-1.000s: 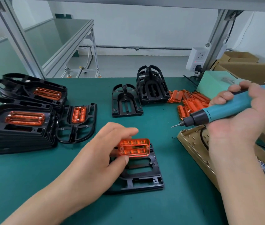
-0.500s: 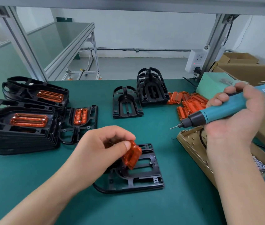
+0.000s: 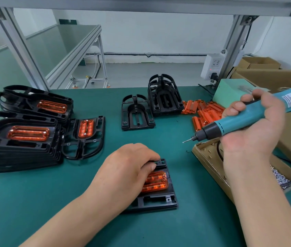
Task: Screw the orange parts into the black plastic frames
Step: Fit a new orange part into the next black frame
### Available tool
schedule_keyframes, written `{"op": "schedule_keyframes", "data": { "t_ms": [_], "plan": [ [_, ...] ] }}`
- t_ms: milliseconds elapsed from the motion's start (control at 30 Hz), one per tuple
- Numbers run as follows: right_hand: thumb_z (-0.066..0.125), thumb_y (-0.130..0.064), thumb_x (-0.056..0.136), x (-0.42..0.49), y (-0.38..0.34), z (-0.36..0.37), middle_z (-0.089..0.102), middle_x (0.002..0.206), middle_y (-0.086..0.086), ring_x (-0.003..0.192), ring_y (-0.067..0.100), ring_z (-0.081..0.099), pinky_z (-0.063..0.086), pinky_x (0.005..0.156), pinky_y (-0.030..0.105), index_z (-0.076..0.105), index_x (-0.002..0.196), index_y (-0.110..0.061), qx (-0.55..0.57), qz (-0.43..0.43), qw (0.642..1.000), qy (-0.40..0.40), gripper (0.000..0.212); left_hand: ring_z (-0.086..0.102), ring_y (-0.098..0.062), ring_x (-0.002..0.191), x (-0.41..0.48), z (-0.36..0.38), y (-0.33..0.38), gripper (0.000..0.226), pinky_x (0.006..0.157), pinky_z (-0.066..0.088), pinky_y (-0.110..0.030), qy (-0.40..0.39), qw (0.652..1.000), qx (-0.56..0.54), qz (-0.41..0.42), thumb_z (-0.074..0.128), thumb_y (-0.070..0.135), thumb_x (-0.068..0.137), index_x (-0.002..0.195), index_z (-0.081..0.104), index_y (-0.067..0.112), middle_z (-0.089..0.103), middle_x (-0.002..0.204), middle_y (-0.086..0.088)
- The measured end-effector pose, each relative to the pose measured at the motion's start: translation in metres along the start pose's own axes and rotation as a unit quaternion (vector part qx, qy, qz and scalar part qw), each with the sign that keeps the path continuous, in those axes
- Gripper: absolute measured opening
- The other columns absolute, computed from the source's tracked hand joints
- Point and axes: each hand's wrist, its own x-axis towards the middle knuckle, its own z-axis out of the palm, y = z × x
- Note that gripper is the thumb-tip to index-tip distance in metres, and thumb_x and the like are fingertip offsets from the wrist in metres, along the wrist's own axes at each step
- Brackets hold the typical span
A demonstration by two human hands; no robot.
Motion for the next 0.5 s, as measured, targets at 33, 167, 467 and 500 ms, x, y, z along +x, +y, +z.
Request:
{"op": "schedule_keyframes", "data": {
  "t_ms": [33,167,467,500],
  "plan": [
    [0.063,-0.016,0.098,0.000,0.000,0.000,0.063,0.088,0.004,0.067,0.016,0.056,0.048,0.064,0.028,0.060,0.107,-0.012,-0.002,0.000,1.000,0.000,0.011,0.057,-0.001,0.107,-0.001,-0.003,-0.002,0.013,0.093,0.051,-0.029,0.002,1.000,0.013,0.005,0.068,0.026,0.098,0.106,0.072,0.036,0.065,0.104,0.025],
    [0.063,-0.017,0.098,0.001,0.000,0.001,0.063,0.087,0.003,0.066,0.016,0.056,0.047,0.063,0.028,0.061,0.105,-0.013,-0.005,0.000,1.000,0.001,0.008,0.047,0.006,0.122,-0.011,-0.018,-0.018,0.012,0.102,0.040,-0.018,-0.050,0.998,0.042,0.012,0.069,0.036,0.096,0.105,0.074,0.043,0.056,0.118,0.032],
    [0.064,-0.017,0.097,0.000,0.001,-0.001,0.063,0.089,0.004,0.068,0.016,0.057,0.048,0.064,0.028,0.060,0.108,-0.012,-0.005,0.003,1.000,-0.008,0.013,0.025,0.008,0.139,-0.015,-0.014,-0.024,0.035,0.117,0.028,-0.025,-0.159,0.984,0.076,0.020,0.055,0.063,0.097,0.131,0.057,0.060,0.026,0.154,0.035],
    [0.064,-0.017,0.097,0.000,0.001,-0.001,0.063,0.089,0.004,0.068,0.016,0.057,0.048,0.064,0.028,0.060,0.108,-0.012,-0.004,0.002,1.000,-0.010,0.013,0.025,0.008,0.139,-0.014,-0.013,-0.023,0.035,0.117,0.028,-0.025,-0.162,0.984,0.079,0.018,0.055,0.063,0.097,0.132,0.056,0.061,0.026,0.154,0.035]
  ]
}}
